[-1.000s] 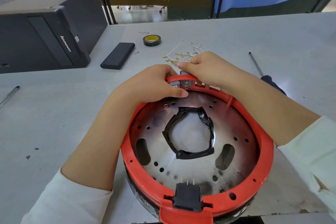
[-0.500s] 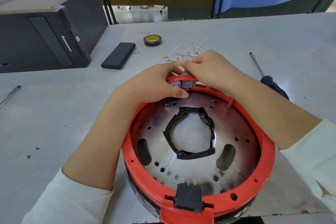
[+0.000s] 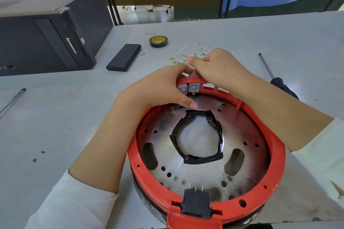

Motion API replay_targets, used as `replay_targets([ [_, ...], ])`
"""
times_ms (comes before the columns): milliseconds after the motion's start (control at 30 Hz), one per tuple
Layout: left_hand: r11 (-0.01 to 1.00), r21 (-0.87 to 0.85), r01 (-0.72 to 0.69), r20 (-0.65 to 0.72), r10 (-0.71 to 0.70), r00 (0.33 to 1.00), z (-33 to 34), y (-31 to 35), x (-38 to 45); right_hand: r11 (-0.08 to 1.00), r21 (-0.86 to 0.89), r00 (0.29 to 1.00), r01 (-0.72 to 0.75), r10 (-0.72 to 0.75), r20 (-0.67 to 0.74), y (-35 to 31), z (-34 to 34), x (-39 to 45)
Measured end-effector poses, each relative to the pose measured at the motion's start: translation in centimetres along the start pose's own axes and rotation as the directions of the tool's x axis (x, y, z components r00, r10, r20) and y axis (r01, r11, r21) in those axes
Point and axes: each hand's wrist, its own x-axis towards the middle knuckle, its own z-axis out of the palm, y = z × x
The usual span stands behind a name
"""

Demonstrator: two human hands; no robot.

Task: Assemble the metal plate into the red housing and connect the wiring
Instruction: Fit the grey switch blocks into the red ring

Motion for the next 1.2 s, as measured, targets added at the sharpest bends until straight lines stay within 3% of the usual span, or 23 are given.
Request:
replay_targets([
  [500,0.998,0.052,0.028,-0.048,-0.025,0.999,0.0,0.2,0.2,0.997,-0.067,1.000,0.026,-0.026,-0.005,-0.2,0.0,0.0],
  [700,1.000,0.004,0.009,-0.075,-0.009,0.997,0.3,0.1,0.2,0.996,-0.028,0.996,-0.089,0.089,0.011,0.3,0.1,0.1],
  [800,1.000,0.029,-0.012,-0.090,0.015,0.996,0.4,0.0,0.0,0.978,0.168,0.990,-0.122,0.131,-0.043,0.4,-0.6,0.3],
  [867,0.996,0.083,-0.032,-0.086,0.039,0.995,0.3,0.1,-0.1,0.882,0.414,0.973,-0.226,0.222,0.058,0.4,-2.2,0.5],
  [933,0.995,0.093,-0.032,-0.087,0.040,0.995,0.3,0.2,-0.1,0.844,0.481,0.971,-0.237,0.215,0.101,1.0,-4.2,0.9],
  [1067,0.997,0.082,-0.017,-0.084,0.023,0.996,0.4,0.2,0.0,0.980,0.079,0.982,-0.183,0.179,0.060,3.7,-7.0,2.0],
  [1200,0.998,0.064,-0.004,-0.086,0.009,0.996,0.4,0.1,0.0,0.936,-0.303,0.949,-0.182,0.247,0.194,6.3,-6.1,2.2],
])
